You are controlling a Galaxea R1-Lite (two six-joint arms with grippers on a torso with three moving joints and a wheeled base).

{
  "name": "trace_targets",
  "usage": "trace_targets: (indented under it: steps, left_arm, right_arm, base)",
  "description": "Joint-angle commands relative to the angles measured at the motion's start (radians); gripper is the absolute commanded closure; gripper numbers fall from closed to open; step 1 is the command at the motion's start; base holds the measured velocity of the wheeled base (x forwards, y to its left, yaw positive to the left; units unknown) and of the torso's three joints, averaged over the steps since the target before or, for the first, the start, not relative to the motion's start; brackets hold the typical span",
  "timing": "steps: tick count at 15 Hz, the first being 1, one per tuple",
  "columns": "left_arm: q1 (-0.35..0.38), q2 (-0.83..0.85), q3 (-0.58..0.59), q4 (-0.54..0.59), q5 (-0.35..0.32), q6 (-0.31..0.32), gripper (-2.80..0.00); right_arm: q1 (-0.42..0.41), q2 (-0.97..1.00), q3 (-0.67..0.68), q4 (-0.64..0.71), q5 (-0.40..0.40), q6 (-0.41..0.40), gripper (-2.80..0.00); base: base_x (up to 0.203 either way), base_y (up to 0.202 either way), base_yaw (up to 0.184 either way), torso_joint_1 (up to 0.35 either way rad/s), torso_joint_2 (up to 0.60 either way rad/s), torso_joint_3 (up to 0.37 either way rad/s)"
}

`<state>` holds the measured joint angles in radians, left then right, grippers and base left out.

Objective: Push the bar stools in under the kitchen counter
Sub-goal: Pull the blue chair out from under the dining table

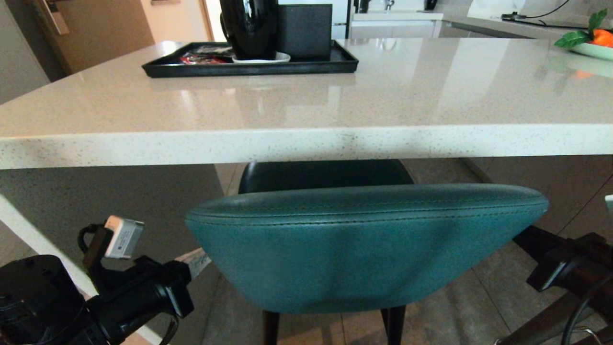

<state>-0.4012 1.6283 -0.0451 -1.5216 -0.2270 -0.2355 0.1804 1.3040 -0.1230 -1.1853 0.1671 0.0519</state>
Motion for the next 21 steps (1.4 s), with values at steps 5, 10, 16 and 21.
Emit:
trace_targets:
  steps: [5, 10, 16, 21]
  left_arm:
    - [-0.057, 0.016, -0.002, -0.008, 0.025, -0.001, 0.00]
    - [-0.084, 0.013, 0.009, -0.008, 0.026, 0.004, 0.00]
    - [-0.082, -0.019, 0.035, -0.008, 0.051, 0.004, 0.00]
    - [0.065, 0.006, 0.011, -0.008, 0.043, 0.011, 0.00]
  right_arm:
    - [0.048, 0.004, -0.010, -0.007, 0.000, 0.001, 0.00]
    - [0.048, 0.001, 0.000, -0.007, 0.000, 0.003, 0.00]
    - [0.103, -0.019, 0.013, -0.007, -0.005, 0.003, 0.00]
    - [0.023, -0.024, 0.014, -0.007, -0.029, 0.005, 0.00]
  base:
    - [0.000, 0.000, 0.000, 0.000, 0.00, 0.000]
    - [0.000, 0.000, 0.000, 0.000, 0.00, 0.000]
    - [0.000, 0.000, 0.000, 0.000, 0.00, 0.000]
    - [0.000, 0.000, 0.000, 0.000, 0.00, 0.000]
